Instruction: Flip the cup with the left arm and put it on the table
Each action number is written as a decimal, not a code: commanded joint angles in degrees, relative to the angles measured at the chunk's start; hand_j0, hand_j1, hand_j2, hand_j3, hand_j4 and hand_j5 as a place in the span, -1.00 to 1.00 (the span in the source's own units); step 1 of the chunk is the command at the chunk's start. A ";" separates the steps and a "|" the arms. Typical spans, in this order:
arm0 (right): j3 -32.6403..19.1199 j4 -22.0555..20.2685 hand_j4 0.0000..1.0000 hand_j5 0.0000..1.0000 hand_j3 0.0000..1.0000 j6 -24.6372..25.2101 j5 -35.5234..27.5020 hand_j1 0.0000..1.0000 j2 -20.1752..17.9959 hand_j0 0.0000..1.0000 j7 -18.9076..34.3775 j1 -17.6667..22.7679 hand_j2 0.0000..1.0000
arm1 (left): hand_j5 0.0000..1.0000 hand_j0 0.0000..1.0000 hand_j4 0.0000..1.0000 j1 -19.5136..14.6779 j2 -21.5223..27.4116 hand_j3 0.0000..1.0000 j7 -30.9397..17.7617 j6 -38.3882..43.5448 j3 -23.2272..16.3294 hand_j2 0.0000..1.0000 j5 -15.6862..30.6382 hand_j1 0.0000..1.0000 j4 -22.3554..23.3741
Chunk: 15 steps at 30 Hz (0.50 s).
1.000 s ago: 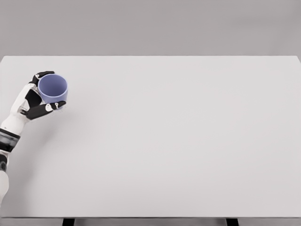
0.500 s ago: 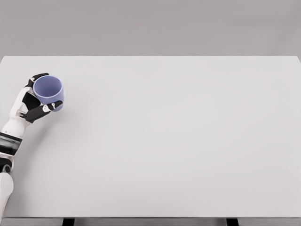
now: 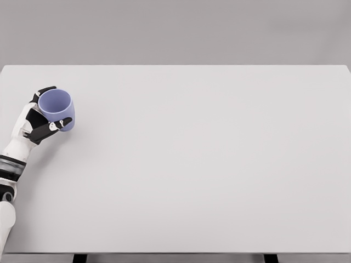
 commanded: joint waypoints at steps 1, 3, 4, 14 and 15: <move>0.02 0.00 1.00 1.00 1.00 0.00 0.00 1.00 0.00 1.00 0.01 0.00 1.00 | 0.03 0.03 0.03 0.00 0.08 0.03 0.02 0.46 0.01 0.03 0.36 0.03 -0.06; 0.02 0.00 1.00 1.00 1.00 0.00 0.00 1.00 0.00 1.00 0.01 0.00 1.00 | 0.03 0.03 0.03 0.09 0.16 0.03 0.02 2.13 0.01 0.03 1.76 0.03 -0.06; 0.02 0.00 1.00 1.00 1.00 0.00 0.00 1.00 0.00 1.00 0.01 0.00 1.00 | 0.03 0.03 0.03 0.09 0.25 0.03 0.02 2.13 0.01 0.03 1.85 0.03 -0.14; -0.07 0.00 1.00 1.00 1.00 0.00 0.00 1.00 0.00 1.00 0.01 0.00 1.00 | 0.04 0.04 0.04 -0.18 0.78 0.04 0.02 9.34 0.27 0.04 3.09 0.04 -0.76; 0.02 0.00 1.00 1.00 1.00 0.00 0.00 1.00 0.00 1.00 0.01 0.00 1.00 | 0.05 0.05 0.05 -0.18 0.78 0.05 0.02 9.34 0.27 0.05 3.08 0.05 -0.76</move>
